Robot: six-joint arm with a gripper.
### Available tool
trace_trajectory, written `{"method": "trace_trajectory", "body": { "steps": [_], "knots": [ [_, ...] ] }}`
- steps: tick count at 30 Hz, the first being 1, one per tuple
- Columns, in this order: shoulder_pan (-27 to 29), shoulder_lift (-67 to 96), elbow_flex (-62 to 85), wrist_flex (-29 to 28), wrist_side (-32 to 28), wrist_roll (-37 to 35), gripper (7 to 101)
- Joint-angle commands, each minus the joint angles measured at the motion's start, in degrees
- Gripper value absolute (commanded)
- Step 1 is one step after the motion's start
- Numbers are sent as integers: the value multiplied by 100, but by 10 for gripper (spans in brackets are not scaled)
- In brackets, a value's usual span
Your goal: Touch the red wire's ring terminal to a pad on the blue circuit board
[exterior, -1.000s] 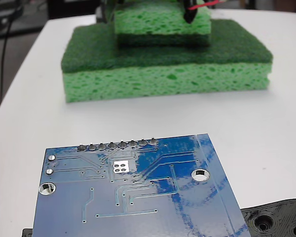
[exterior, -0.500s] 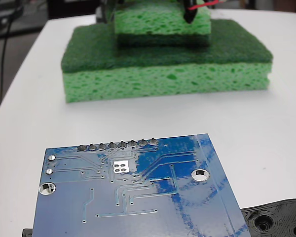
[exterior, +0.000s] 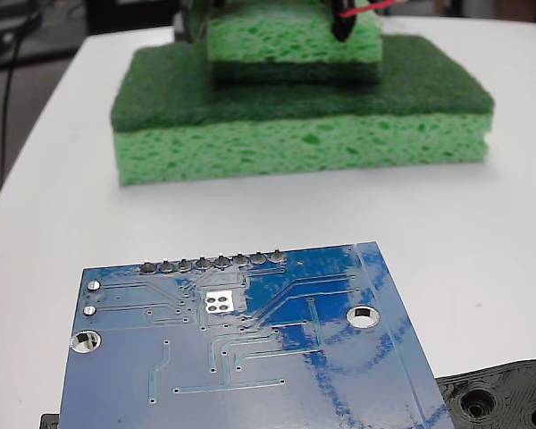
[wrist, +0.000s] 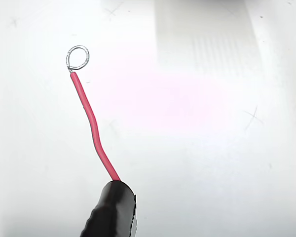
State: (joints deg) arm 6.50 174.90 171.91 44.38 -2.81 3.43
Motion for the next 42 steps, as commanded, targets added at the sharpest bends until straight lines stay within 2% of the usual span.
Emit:
{"method": "trace_trajectory", "body": {
  "steps": [1,6,13,20,31,42],
  "knots": [
    [70,9,-88,-9,-70,18,1003],
    [281,9,-343,70,-264,0,1003],
    [308,-290,-1063,369,-185,-35,1003],
    [387,-2004,-2259,316,-53,-123,1003],
    [1028,-4166,-3937,387,-527,-387,1003],
    [1037,-6135,-5361,413,-545,-334,1003]
  ]
}}
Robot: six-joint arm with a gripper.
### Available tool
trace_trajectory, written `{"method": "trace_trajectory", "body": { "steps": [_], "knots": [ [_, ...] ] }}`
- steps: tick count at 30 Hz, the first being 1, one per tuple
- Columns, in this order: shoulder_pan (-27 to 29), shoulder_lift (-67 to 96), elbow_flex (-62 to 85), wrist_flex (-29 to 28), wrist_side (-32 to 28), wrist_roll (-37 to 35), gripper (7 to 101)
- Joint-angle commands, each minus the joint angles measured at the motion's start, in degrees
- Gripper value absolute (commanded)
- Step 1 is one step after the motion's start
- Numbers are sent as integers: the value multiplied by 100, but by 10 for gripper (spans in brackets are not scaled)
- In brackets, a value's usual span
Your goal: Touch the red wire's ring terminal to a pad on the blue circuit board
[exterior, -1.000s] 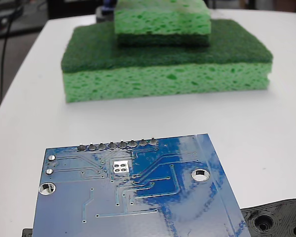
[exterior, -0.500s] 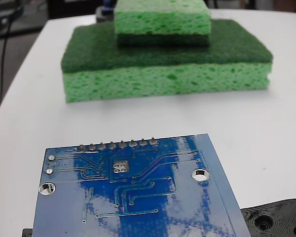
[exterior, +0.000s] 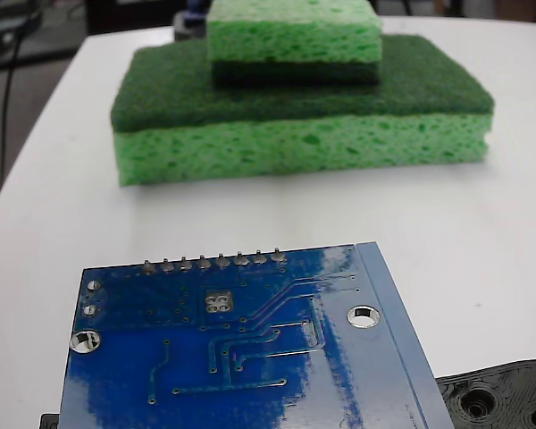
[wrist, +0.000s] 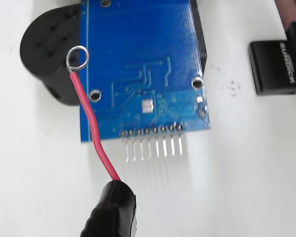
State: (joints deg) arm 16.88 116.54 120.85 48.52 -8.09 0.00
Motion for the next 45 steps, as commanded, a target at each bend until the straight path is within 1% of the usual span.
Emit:
{"method": "trace_trajectory", "body": {
  "steps": [1,14,21,29,38,45],
  "knots": [
    [0,-448,-343,18,-9,9,1003],
    [18,-1116,-606,97,105,114,1003],
    [-167,-1547,-993,378,519,299,1003],
    [-563,-1644,-1274,659,1099,519,1003],
    [-606,-1758,-1459,888,1169,598,1003],
    [-642,-1758,-1415,888,1187,659,1003]
  ]
}}
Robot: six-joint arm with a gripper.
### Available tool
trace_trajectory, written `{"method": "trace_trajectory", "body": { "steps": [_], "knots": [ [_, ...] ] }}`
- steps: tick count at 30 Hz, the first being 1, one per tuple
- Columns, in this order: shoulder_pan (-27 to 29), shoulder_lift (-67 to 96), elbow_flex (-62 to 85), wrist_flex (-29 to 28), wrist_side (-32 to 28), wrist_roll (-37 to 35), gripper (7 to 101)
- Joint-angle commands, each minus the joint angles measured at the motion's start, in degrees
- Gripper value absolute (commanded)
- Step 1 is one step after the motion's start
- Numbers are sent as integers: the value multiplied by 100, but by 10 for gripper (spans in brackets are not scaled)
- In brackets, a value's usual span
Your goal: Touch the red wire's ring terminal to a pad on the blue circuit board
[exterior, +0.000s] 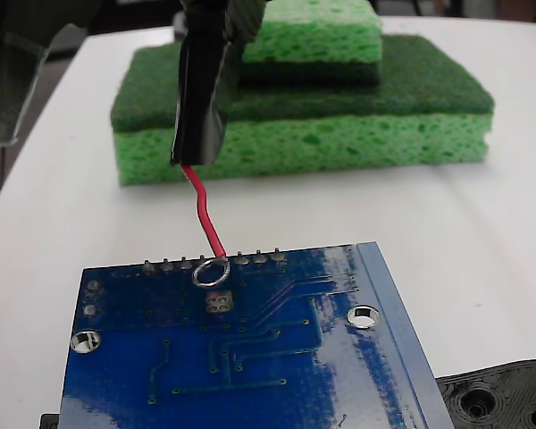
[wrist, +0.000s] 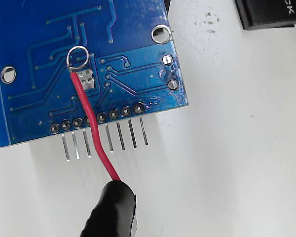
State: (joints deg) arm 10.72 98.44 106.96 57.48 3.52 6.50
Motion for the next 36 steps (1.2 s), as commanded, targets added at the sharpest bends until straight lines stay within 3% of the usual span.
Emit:
{"method": "trace_trajectory", "body": {
  "steps": [1,36],
  "knots": [
    [-44,53,-26,-9,44,9,1003],
    [-9,0,97,-114,53,-9,1003]
  ]
}}
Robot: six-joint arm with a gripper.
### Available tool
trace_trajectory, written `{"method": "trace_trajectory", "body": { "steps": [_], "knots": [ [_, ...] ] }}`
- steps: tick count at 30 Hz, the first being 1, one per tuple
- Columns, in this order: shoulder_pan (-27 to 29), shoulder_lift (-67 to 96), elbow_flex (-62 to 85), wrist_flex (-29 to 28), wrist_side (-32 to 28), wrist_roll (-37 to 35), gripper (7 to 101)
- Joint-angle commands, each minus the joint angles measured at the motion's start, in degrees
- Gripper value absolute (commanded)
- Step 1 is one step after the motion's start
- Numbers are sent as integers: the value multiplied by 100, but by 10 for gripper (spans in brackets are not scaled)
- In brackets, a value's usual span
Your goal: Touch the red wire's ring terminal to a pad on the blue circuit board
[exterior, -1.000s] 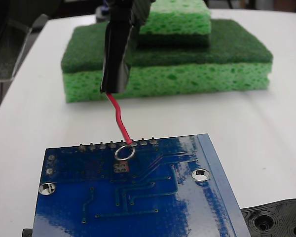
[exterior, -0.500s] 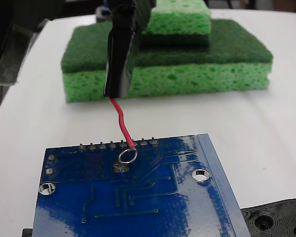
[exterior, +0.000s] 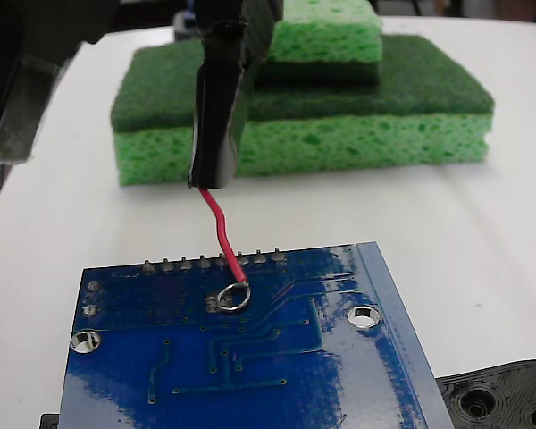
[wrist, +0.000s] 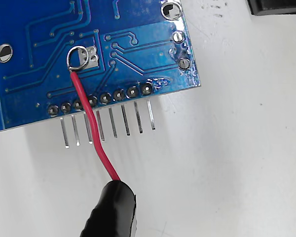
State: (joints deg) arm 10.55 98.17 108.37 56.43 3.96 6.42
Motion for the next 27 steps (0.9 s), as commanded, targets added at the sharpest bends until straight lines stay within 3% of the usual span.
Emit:
{"method": "trace_trajectory", "body": {
  "steps": [1,15,23,27],
  "knots": [
    [18,26,-44,-9,9,0,1003],
    [88,88,-88,26,-44,-70,1003],
    [132,993,-97,352,-70,-202,1003],
    [149,1802,501,88,-387,-255,1003]
  ]
}}
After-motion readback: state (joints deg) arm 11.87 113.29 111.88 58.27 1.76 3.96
